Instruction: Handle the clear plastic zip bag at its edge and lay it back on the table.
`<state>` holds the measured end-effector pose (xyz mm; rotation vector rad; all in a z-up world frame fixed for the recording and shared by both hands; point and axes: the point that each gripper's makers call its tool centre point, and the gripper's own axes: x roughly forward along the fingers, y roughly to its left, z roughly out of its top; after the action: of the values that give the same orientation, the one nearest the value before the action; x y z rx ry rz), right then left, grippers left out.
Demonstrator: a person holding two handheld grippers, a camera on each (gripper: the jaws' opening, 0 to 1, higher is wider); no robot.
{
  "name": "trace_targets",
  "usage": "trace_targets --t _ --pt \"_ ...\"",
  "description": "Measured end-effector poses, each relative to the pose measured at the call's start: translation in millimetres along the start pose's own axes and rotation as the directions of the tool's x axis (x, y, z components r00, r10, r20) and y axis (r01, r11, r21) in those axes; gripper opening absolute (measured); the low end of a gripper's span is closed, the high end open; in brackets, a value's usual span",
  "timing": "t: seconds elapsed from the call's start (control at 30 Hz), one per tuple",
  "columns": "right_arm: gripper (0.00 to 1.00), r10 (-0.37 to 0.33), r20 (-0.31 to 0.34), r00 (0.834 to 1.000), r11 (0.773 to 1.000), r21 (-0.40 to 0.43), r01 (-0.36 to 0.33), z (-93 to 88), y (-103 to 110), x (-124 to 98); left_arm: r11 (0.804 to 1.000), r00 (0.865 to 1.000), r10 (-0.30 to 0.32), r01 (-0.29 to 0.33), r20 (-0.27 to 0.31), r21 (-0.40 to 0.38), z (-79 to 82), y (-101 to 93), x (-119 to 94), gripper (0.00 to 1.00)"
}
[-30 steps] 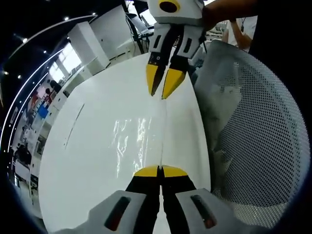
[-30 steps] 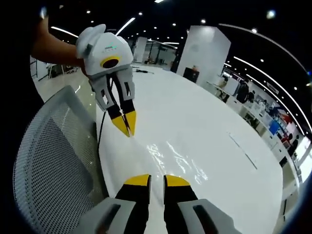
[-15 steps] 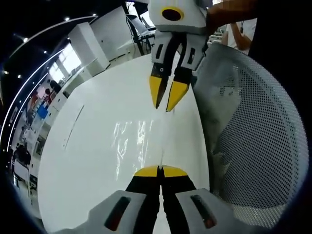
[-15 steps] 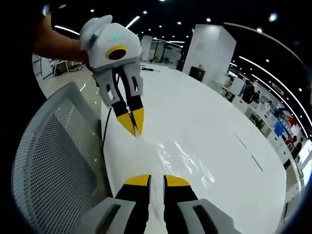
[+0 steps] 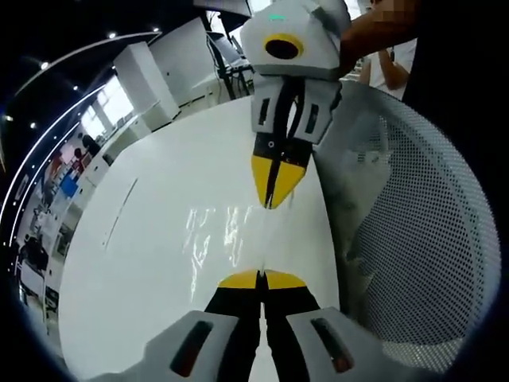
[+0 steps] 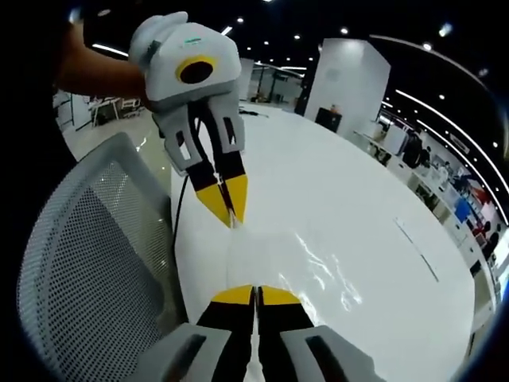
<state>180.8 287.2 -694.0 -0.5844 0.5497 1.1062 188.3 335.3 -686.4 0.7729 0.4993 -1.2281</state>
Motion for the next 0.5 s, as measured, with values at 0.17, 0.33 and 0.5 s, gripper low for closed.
trace_targets --t 0.17,0.33,0.5 --pt "0.0 0.003 -0.003 1.0 1.0 0.0 -0.003 -0.7 0 1 1.0 1.0 0.005 -0.005 0.019 -0.008 3.9 0.7 -4 0.0" --pt "0.0 0.003 -0.016 1.0 1.0 -0.014 -0.003 -1.9 0 1 1.0 1.0 0.014 -0.014 0.022 0.013 4.6 -1.8 -6 0.06" --pt "0.0 -0.001 -0.018 1.0 1.0 -0.013 0.001 -1.5 -2 0 0.999 0.999 0.028 -0.03 0.043 0.035 13.3 -5.6 -12 0.1"
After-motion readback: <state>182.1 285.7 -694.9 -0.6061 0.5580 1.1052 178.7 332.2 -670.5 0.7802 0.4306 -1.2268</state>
